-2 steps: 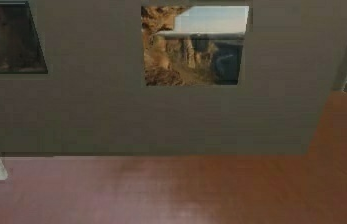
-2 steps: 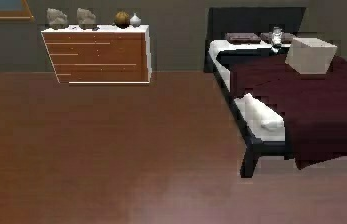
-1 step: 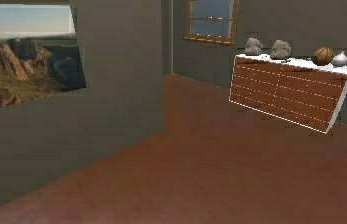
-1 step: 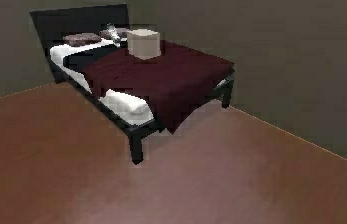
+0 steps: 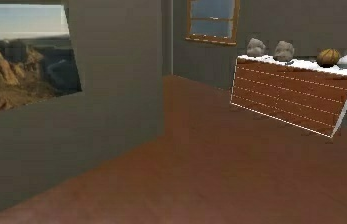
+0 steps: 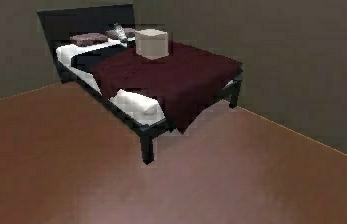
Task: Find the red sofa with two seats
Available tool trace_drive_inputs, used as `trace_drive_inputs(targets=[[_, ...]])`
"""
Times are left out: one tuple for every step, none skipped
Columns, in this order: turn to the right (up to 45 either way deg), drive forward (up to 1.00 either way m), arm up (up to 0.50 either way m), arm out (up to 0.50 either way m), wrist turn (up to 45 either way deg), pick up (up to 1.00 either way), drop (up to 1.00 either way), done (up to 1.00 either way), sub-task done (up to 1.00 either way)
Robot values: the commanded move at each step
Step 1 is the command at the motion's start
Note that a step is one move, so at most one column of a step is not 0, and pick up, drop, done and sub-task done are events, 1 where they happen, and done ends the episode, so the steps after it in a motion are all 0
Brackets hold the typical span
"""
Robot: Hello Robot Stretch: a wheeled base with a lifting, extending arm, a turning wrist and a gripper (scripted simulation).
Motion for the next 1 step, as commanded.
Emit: trace_drive_inputs(targets=[[-45.0, 0.0, 0.0, 0.0, 0.0, 0.0, 0.0, 0.0, 0.0]])
